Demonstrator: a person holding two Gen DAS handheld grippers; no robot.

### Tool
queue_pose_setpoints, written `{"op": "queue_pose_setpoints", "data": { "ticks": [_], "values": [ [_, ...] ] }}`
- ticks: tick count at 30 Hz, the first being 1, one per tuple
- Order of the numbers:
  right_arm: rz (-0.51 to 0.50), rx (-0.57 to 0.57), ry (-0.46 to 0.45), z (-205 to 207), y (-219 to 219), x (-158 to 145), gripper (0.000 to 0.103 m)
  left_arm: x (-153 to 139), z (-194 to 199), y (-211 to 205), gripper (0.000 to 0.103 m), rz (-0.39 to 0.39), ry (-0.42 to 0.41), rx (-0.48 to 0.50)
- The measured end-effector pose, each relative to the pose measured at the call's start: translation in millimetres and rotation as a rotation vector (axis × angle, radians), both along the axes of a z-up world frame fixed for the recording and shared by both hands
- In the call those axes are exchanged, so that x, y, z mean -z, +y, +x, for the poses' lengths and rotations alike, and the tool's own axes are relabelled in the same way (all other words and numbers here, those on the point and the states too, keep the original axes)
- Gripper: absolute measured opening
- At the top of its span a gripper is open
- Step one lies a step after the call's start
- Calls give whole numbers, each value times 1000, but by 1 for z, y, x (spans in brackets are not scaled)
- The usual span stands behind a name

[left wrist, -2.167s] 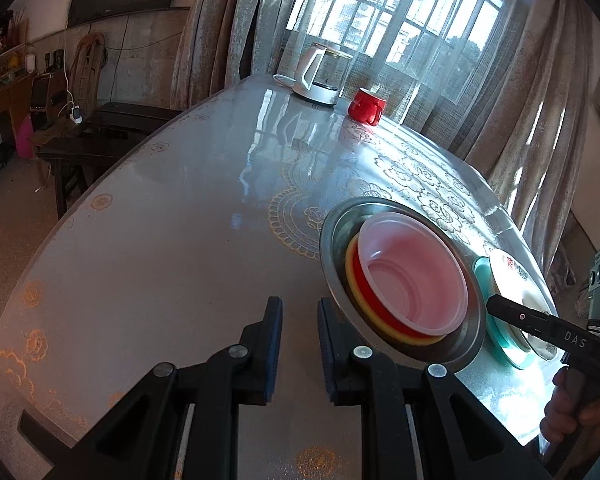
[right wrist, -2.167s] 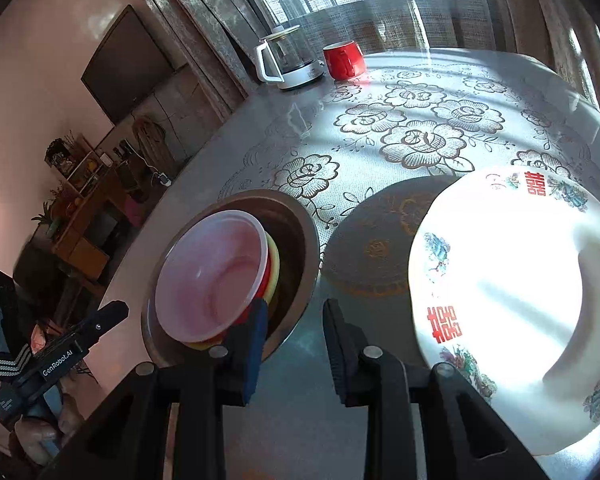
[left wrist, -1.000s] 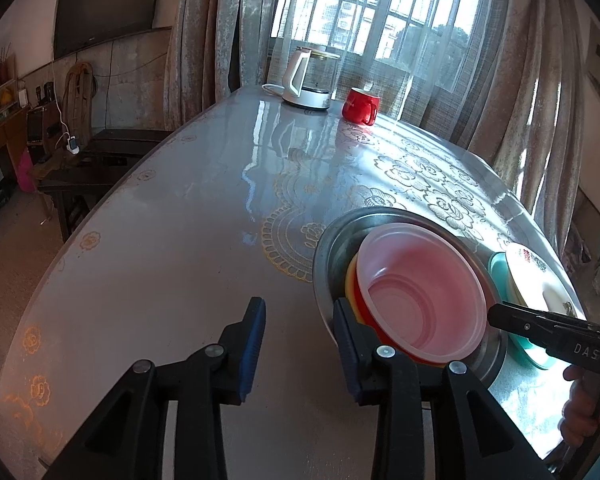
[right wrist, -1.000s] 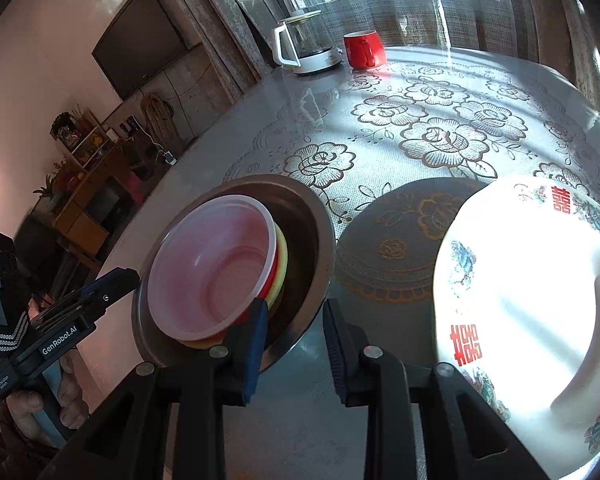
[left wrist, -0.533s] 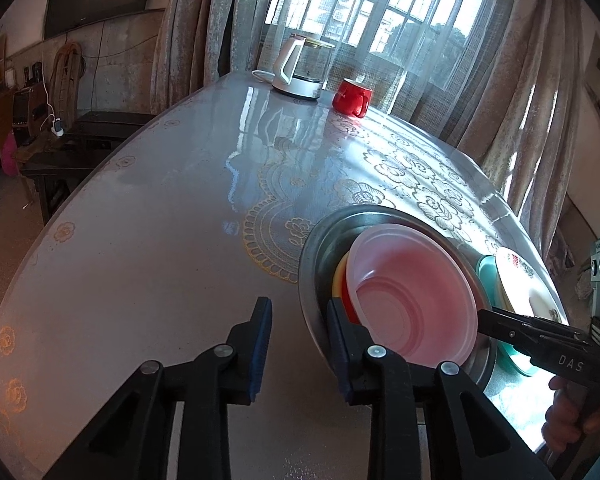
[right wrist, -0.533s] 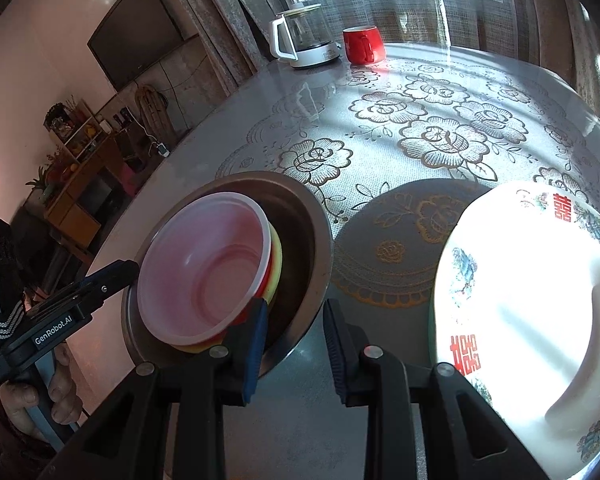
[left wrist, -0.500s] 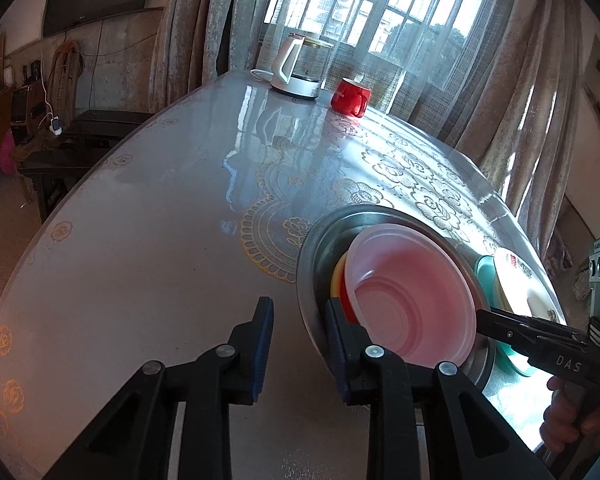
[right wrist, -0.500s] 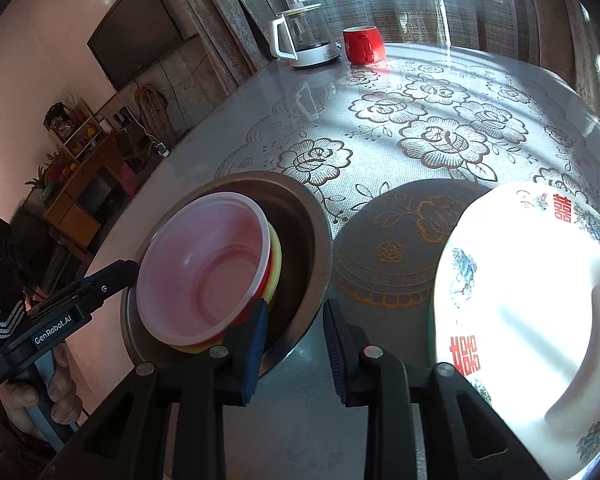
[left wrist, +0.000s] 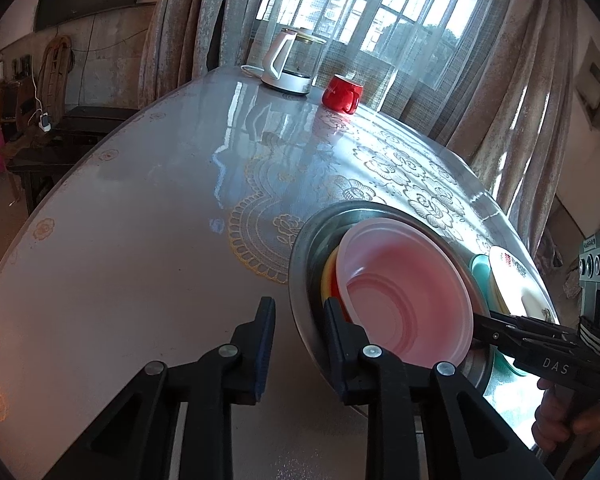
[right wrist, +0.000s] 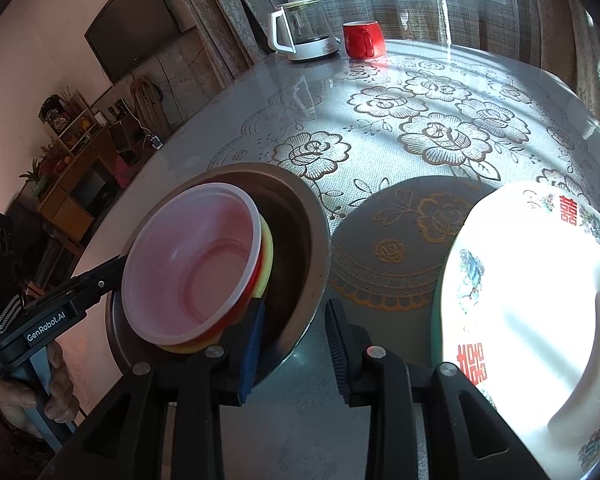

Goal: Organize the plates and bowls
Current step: 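Move the left tool fingers onto the steel bowl rim and close, then lift the steel bowl stack with the left tool over the plate stack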

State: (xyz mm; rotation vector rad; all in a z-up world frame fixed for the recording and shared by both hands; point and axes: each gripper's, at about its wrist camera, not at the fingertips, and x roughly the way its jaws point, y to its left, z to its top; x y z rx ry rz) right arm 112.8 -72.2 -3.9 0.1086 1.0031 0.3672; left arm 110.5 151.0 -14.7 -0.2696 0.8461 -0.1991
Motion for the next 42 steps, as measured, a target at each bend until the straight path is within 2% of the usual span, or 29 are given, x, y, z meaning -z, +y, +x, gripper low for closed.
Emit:
{"op": "queue_pose_setpoints", "data": {
  "ticks": [4, 7, 10, 21, 42],
  "values": [
    [-60, -14, -19, -2, 9, -1, 32, -1, 1, -3, 17, -9, 8, 18],
    [-61, -45, -9, -2, 15, 0, 32, -2, -1, -6, 17, 18, 1, 18],
    [-48, -70, -1, -2, 20, 3, 30, -2, -3, -4, 17, 8, 4, 18],
    [-51, -73, -3, -5, 24, 3, 31, -3, -19, -6, 18, 41, -8, 5],
    [-29, -107, -43, -26, 23, 1, 30, -7, -60, -11, 18, 57, -18, -19]
  ]
}}
